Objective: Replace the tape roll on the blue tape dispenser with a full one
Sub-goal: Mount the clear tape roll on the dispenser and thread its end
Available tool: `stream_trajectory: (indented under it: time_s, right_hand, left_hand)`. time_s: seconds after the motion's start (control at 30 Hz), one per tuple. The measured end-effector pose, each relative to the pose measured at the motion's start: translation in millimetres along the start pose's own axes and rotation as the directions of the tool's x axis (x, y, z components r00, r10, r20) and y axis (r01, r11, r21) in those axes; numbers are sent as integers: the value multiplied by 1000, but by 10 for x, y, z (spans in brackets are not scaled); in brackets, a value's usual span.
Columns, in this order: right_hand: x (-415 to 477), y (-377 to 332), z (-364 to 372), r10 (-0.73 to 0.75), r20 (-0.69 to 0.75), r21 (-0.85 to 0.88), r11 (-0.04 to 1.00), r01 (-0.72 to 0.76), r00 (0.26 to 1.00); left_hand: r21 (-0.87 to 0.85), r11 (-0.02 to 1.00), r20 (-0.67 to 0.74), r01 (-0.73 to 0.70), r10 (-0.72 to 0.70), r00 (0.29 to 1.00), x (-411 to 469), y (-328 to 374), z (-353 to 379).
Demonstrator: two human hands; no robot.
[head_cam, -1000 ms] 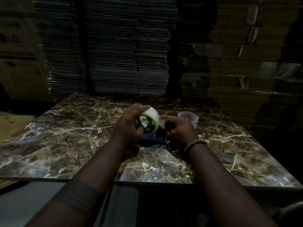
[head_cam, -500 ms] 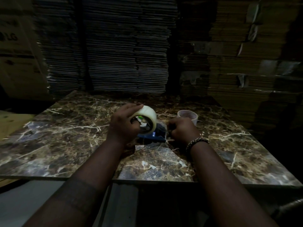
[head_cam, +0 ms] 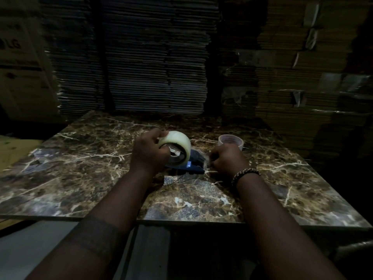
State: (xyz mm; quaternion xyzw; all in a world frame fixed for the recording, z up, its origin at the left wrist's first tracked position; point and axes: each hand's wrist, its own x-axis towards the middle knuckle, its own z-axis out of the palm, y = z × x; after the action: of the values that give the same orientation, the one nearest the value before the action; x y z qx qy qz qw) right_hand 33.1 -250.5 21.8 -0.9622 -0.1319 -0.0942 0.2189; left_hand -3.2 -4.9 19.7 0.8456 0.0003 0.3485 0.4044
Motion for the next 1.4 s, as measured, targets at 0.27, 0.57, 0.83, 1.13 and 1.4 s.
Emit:
stream_trajectory:
  time_s: [0.27, 0.57, 0.83, 1.13, 1.4]
  right_hand:
    - [6, 38, 13, 8, -22, -17, 1000, -9, 1000]
    - [5, 26, 55, 11, -49, 20, 1000, -10, 999]
    - [27, -8, 82, 8, -65, 10, 1000, -7, 998]
    - [27, -22, 114, 21, -92, 60, 998, -15, 996]
    - [19, -49, 121, 23, -86, 82, 997, -16, 996]
  left_hand:
    - [41, 999, 18, -15, 15, 1000, 19, -41, 40]
    - [97, 989, 138, 110, -123, 983, 12, -94, 94]
    - [-32, 949, 212, 315, -301, 930, 24, -150, 50]
    - [-38, 931, 187, 364, -351, 917, 10, -90, 41]
    - [-69, 923, 228, 378, -354, 907, 15, -84, 16]
